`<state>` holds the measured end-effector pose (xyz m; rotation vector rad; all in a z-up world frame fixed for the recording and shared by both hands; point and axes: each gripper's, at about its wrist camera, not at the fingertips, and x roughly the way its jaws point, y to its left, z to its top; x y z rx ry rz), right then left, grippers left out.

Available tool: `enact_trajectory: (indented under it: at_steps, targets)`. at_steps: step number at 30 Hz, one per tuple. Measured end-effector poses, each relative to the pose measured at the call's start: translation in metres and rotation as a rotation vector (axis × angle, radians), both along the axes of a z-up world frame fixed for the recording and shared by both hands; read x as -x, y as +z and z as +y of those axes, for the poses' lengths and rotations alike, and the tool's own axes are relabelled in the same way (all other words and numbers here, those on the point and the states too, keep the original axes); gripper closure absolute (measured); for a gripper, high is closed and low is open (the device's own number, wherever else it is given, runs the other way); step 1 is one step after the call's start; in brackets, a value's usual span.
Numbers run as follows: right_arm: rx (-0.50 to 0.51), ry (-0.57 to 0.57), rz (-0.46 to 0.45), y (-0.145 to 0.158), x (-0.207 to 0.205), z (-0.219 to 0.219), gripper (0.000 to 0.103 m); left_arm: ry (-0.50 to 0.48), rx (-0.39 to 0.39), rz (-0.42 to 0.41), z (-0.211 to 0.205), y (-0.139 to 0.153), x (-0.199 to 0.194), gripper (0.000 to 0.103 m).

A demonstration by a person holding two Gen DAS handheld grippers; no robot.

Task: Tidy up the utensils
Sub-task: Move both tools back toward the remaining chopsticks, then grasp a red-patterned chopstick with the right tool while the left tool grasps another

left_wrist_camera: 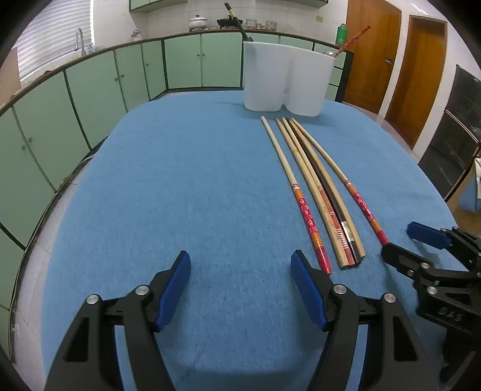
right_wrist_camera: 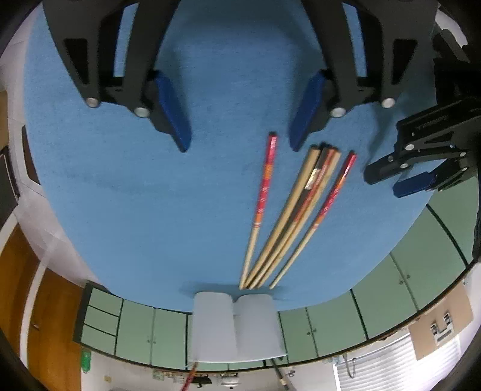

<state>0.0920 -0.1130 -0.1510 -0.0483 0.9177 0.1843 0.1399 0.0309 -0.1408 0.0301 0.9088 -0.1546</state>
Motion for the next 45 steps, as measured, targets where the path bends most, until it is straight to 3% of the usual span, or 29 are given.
enact_trajectory:
  at_steps: [2, 4, 6, 7, 9, 20, 32, 34, 37, 42, 45]
  targets:
    - [0.008, 0.011, -0.009, 0.000, 0.001, 0.004, 0.055, -0.001, -0.003, 0.001, -0.001, 0.000, 0.001, 0.035]
    - [-0.002, 0.017, -0.013, 0.000, 0.001, 0.006, 0.069, -0.002, -0.003, 0.001, -0.001, 0.000, 0.002, 0.034]
    - [0.000, 0.025, -0.016, 0.000, 0.000, 0.008, 0.077, -0.001, -0.002, 0.000, -0.001, 0.000, 0.001, 0.034]
    - [-0.003, 0.035, -0.017, 0.000, 0.000, 0.009, 0.089, -0.001, -0.002, 0.000, -0.002, 0.000, 0.000, 0.034]
    - [-0.002, 0.046, -0.017, 0.000, 0.001, 0.011, 0.097, -0.002, 0.000, -0.001, -0.003, 0.000, 0.000, 0.034]
    - [-0.029, -0.004, -0.013, 0.000, 0.001, -0.013, 0.098, -0.066, 0.026, 0.004, -0.025, 0.001, 0.005, 0.034]
    - [-0.035, -0.002, -0.013, -0.001, 0.001, -0.014, 0.097, -0.045, -0.048, -0.016, -0.035, -0.004, 0.004, 0.036]
    - [-0.035, -0.002, -0.014, -0.001, 0.000, -0.014, 0.097, -0.040, -0.050, -0.020, -0.036, -0.004, 0.003, 0.040]
    - [-0.033, -0.002, -0.015, -0.001, 0.001, -0.015, 0.097, -0.042, -0.046, -0.026, -0.038, -0.004, 0.004, 0.055]
    - [-0.041, -0.001, -0.015, -0.001, 0.000, -0.017, 0.097, -0.057, -0.064, -0.038, -0.048, -0.003, 0.005, 0.093]
    - [-0.043, -0.002, -0.018, -0.001, 0.001, -0.017, 0.098, -0.058, -0.073, -0.039, -0.051, -0.003, 0.004, 0.097]
